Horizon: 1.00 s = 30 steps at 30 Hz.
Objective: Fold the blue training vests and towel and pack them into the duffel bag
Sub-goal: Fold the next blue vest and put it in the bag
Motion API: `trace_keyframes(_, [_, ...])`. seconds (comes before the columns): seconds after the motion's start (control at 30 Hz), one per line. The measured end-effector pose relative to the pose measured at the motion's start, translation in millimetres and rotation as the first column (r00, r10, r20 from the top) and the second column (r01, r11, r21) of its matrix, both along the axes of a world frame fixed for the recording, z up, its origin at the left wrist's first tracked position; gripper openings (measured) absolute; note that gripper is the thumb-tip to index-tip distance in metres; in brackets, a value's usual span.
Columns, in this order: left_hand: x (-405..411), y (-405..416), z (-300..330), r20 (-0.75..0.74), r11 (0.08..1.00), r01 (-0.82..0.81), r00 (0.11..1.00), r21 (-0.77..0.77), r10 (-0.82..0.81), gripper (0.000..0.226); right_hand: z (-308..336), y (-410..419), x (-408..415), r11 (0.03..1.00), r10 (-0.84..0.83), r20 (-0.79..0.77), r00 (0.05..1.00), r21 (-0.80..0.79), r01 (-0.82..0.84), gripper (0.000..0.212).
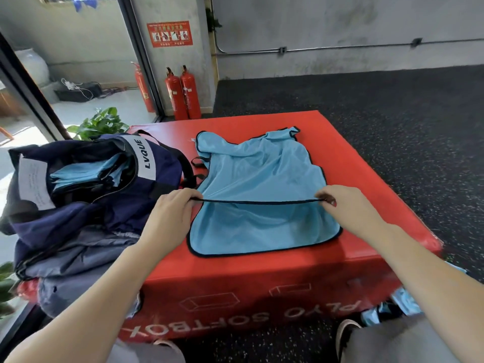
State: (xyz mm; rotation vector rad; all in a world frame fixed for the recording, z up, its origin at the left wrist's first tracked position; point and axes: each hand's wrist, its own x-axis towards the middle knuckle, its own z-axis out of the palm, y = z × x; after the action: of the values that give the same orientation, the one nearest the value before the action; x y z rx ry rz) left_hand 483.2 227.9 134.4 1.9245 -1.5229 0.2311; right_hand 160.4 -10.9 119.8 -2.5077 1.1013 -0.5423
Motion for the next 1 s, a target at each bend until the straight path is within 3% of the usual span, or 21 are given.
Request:
trace_keyframes(0.1, [-4, 13, -7, -0.027, 0.998, 0.017, 1.0, 0.058, -0.015, 0.021, 0, 10, -14, 1.0, 0.016, 0.031, 0.999, 0.007, -0.016, 0.024])
trace_keyframes(0.27, [-1, 28, -24, 0.071, 0.952, 0.152, 0.982, 0.265, -0.177, 0.03, -6, 16, -33, 0.986, 0.148, -0.211, 0.966, -0.043, -0.161, 0.039])
trace_keyframes(0.43, [-3, 34, -38, 0.06, 0.903, 0.127, 0.984, 0.41, -0.165, 0.042, -10, 29, -37, 0.972, 0.219, -0.298, 0.929, -0.019, -0.235, 0.019])
trace_keyframes(0.5, [-5, 35, -39, 0.024, 0.896, 0.122, 0.989, 0.427, -0.146, 0.033, -9, 34, -37, 0.968, 0.236, -0.338, 0.911, 0.001, -0.25, 0.042])
trace_keyframes(0.57, [-5, 36, -40, -0.003, 0.901, 0.143, 0.988, 0.409, -0.155, 0.017, -9, 33, -39, 0.959, 0.251, -0.37, 0.895, -0.029, -0.281, 0.049])
trace_keyframes(0.63, [-7, 37, -39, 0.001, 0.905, 0.16, 0.985, 0.393, -0.175, 0.016, -12, 29, -40, 0.941, 0.274, -0.362, 0.891, -0.089, -0.326, 0.038])
trace_keyframes(0.8, [-7, 33, -35, -0.007, 0.89, 0.157, 0.985, 0.428, -0.17, 0.048, -20, 23, -38, 0.889, 0.321, -0.37, 0.872, -0.198, -0.412, 0.016])
trace_keyframes(0.9, [-7, 32, -32, 0.015, 0.883, 0.148, 0.985, 0.446, -0.172, 0.07, -20, 23, -37, 0.913, 0.299, -0.303, 0.905, -0.185, -0.363, 0.009])
trace_keyframes(1.0, [-8, 31, -36, 0.087, 0.889, 0.121, 0.98, 0.442, -0.176, 0.068, -18, 22, -37, 0.946, 0.255, -0.195, 0.947, -0.151, -0.286, 0.011])
